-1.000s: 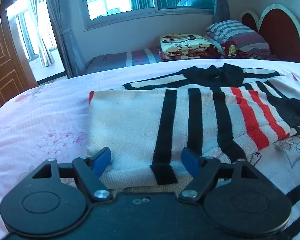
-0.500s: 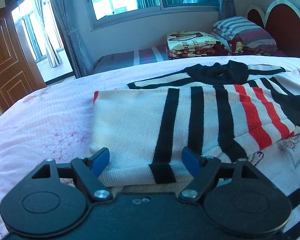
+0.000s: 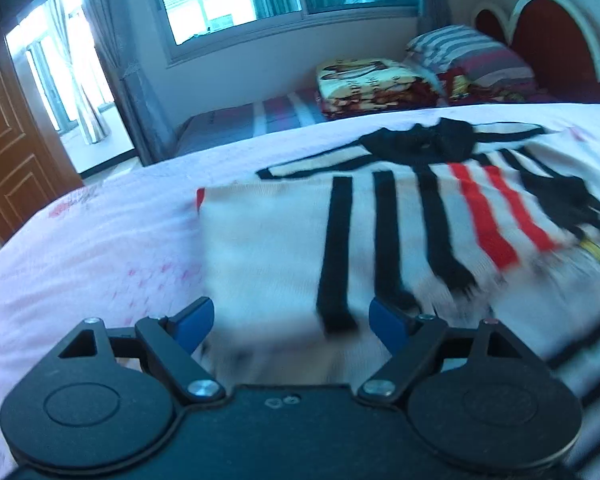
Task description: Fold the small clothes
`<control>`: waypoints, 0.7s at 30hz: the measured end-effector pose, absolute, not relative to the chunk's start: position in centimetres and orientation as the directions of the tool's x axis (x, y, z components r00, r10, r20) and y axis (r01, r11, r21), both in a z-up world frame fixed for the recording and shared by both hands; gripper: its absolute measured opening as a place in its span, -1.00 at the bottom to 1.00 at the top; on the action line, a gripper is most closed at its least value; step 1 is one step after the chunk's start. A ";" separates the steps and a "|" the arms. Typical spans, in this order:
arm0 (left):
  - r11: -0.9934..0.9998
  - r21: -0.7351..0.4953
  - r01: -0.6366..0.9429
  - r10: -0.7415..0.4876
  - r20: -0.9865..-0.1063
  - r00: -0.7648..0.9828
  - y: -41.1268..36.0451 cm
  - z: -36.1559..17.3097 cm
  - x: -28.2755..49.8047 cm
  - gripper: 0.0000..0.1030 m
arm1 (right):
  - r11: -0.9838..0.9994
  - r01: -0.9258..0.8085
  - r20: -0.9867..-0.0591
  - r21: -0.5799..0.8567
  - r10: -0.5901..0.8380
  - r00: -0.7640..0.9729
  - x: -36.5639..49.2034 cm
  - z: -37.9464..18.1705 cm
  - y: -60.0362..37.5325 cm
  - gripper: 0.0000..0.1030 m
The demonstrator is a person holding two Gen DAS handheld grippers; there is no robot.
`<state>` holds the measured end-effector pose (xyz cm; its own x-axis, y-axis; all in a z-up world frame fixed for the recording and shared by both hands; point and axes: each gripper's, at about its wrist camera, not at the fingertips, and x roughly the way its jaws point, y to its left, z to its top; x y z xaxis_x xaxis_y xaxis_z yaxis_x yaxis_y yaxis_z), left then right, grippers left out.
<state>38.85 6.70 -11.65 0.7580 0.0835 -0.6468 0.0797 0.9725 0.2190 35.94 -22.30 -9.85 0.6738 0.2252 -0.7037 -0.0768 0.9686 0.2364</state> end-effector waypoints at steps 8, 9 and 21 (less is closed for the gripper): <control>0.999 -0.035 -0.006 -0.021 -0.719 0.695 14.8 -12.4 24.8 0.05 | 0.944 -0.038 -0.684 0.329 0.266 0.679 23.7 -8.6 -24.6 0.54; 0.996 -0.092 -0.005 -0.063 -0.724 0.687 15.6 -12.5 23.2 0.05 | 0.935 -0.024 -0.689 0.353 0.277 0.670 22.3 -8.8 -24.9 0.44; 0.771 -0.634 0.059 -0.555 -0.624 0.551 18.0 -14.1 17.5 0.00 | 0.716 0.129 -0.628 0.687 0.495 0.601 11.6 -10.9 -25.7 0.28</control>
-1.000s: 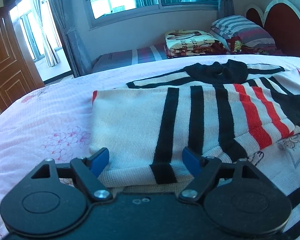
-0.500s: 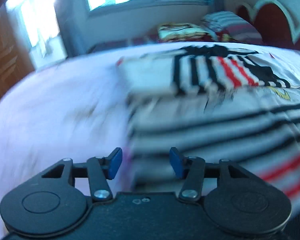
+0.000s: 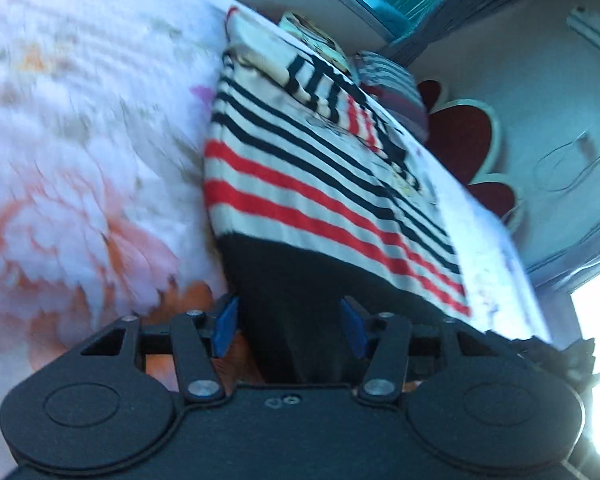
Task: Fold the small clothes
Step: 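Grasp the sweater hem with both grippers and fold it up toward the collar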
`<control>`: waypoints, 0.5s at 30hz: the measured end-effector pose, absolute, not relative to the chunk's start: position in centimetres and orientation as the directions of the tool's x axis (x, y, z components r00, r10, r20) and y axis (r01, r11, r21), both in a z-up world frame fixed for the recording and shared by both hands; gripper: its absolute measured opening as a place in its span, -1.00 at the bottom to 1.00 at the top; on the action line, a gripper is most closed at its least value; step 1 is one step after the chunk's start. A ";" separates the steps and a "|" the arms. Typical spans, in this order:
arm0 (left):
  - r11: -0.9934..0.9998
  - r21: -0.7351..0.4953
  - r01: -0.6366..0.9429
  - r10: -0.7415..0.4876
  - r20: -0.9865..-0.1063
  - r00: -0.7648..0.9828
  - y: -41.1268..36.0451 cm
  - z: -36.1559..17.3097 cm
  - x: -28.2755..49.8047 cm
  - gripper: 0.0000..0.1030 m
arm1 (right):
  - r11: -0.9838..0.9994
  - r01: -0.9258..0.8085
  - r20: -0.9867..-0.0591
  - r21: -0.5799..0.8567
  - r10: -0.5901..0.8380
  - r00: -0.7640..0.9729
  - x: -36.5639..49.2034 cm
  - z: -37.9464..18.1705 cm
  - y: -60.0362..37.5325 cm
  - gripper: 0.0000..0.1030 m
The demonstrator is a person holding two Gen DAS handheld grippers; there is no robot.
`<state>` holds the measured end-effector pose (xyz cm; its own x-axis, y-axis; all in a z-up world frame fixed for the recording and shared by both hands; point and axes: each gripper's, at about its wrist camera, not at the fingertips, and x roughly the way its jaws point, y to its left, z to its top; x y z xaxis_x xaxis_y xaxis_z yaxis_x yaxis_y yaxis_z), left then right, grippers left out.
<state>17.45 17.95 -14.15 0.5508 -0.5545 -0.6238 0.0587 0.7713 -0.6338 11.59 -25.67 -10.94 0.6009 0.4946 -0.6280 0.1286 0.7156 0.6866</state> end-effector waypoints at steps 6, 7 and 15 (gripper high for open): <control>0.679 -0.733 0.038 -0.634 -0.560 0.533 18.3 -15.8 19.2 -0.02 | 0.659 0.127 -0.588 0.741 0.545 0.598 12.5 -11.5 -24.7 0.27; 0.674 -0.738 0.030 -0.635 -0.558 0.534 18.3 -15.9 19.7 -0.05 | 0.647 0.133 -0.580 0.750 0.549 0.602 12.8 -11.6 -24.8 0.22; 0.714 -0.698 0.042 -0.608 -0.590 0.531 17.6 -16.2 20.0 -0.60 | 0.615 0.149 -0.564 0.774 0.565 0.602 13.1 -12.8 -25.4 -0.23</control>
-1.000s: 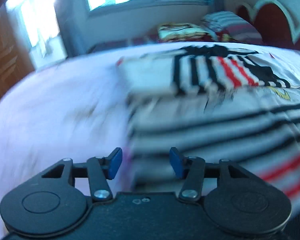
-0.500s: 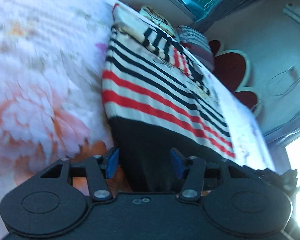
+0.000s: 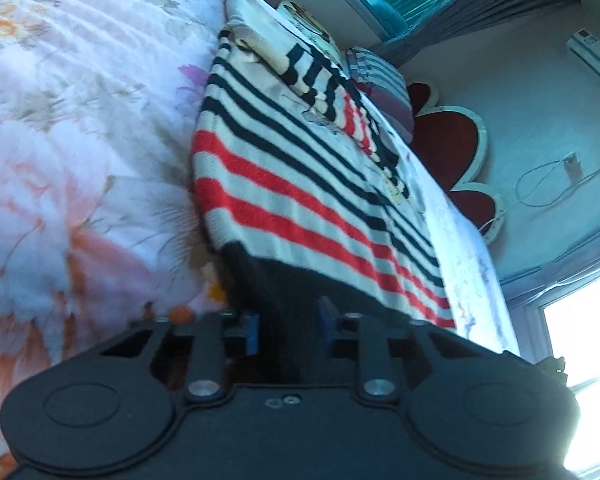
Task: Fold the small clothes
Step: 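Grasp the sweater hem with both grippers and fold it up toward the collar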
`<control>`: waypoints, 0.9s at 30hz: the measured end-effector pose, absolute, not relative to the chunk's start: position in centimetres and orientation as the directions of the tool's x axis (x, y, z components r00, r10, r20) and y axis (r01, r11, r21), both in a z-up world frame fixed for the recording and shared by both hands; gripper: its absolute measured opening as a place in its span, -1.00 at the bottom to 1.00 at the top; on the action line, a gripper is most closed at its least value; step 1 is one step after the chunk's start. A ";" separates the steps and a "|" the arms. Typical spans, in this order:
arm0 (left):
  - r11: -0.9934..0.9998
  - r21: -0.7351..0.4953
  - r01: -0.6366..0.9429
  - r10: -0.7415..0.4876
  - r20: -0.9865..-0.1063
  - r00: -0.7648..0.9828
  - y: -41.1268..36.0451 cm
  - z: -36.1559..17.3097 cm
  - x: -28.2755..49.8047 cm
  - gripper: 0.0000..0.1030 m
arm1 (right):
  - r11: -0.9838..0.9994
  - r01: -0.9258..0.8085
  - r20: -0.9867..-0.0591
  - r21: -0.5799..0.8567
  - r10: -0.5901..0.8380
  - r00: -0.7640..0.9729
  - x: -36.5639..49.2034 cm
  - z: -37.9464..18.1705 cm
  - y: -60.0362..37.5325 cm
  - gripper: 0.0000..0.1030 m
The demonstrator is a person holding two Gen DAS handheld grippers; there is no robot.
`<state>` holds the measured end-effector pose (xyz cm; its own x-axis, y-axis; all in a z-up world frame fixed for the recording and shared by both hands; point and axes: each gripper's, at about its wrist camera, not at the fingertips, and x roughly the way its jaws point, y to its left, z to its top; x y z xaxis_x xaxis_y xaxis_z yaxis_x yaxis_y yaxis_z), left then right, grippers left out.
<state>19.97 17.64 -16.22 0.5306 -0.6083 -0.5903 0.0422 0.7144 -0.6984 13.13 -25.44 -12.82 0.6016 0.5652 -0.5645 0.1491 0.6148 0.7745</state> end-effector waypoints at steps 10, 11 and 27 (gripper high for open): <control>0.726 -0.686 0.057 -0.595 -0.583 0.554 17.6 -16.1 19.3 -0.62 | 0.699 0.153 -0.600 0.699 0.456 0.658 13.0 -11.2 -26.0 -0.37; 0.733 -0.678 0.062 -0.588 -0.585 0.558 17.6 -16.0 19.3 -0.62 | 0.705 0.163 -0.598 0.690 0.429 0.677 13.2 -11.0 -26.4 -0.30; 0.701 -0.709 0.076 -0.619 -0.554 0.557 17.8 -16.6 19.6 -0.63 | 0.667 0.084 -0.588 0.740 0.581 0.563 12.7 -13.0 -25.3 -0.66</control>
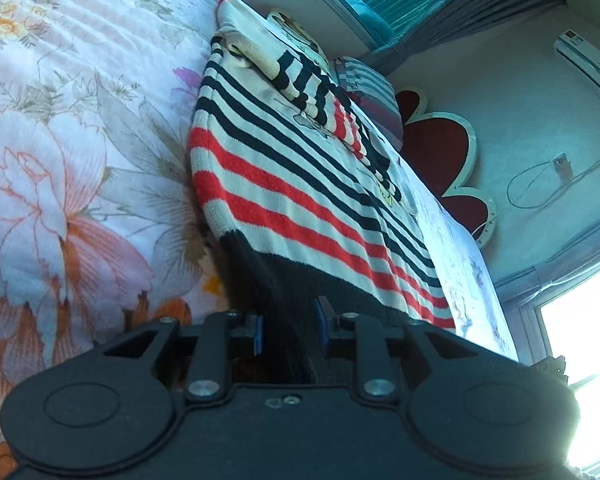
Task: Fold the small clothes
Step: 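Grasp the sweater hem with both grippers and fold it up toward the collar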
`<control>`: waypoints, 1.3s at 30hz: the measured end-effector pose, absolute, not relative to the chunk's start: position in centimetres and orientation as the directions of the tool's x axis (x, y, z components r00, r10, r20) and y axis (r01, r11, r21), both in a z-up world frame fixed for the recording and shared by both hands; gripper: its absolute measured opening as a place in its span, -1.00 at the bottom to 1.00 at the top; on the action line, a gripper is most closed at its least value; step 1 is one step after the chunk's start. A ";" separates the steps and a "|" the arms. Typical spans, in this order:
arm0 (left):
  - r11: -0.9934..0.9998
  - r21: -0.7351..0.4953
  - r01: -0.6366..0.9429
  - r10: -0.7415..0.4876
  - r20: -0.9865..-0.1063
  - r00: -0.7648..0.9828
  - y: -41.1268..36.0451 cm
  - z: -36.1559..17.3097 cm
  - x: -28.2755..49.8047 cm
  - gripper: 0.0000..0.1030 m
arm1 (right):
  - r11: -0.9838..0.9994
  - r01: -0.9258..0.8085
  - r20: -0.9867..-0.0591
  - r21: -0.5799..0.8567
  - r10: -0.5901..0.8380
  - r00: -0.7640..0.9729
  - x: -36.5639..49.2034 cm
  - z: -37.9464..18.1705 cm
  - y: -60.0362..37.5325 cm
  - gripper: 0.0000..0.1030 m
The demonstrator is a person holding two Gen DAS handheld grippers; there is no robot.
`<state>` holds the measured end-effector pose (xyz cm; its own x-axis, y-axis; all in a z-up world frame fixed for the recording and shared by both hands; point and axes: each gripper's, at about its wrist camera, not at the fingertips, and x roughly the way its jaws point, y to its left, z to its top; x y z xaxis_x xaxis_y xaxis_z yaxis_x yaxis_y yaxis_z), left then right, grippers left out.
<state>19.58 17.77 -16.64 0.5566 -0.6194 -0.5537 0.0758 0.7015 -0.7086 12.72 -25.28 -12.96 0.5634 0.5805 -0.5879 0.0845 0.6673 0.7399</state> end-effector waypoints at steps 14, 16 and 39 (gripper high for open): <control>0.730 -0.684 0.002 -0.523 -0.556 0.646 18.9 -17.0 18.0 -0.92 | 0.720 0.091 -0.625 0.688 0.524 0.579 13.1 -12.4 -25.5 -0.80; 0.724 -0.690 0.001 -0.521 -0.546 0.656 19.1 -16.6 17.8 -0.92 | 0.698 0.072 -0.586 0.712 0.534 0.609 12.8 -11.9 -25.4 -0.80; 0.733 -0.679 0.046 -0.468 -0.454 0.758 16.3 -6.1 40.1 -0.92 | 0.647 0.008 -0.442 0.762 0.512 0.736 38.2 -3.1 -28.0 -0.80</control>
<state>40.14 16.34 -6.11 0.7582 -0.4681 -0.4539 0.0462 0.7330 -0.6787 38.19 -27.96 -3.13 0.7365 0.5118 -0.4423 0.0077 0.6474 0.7621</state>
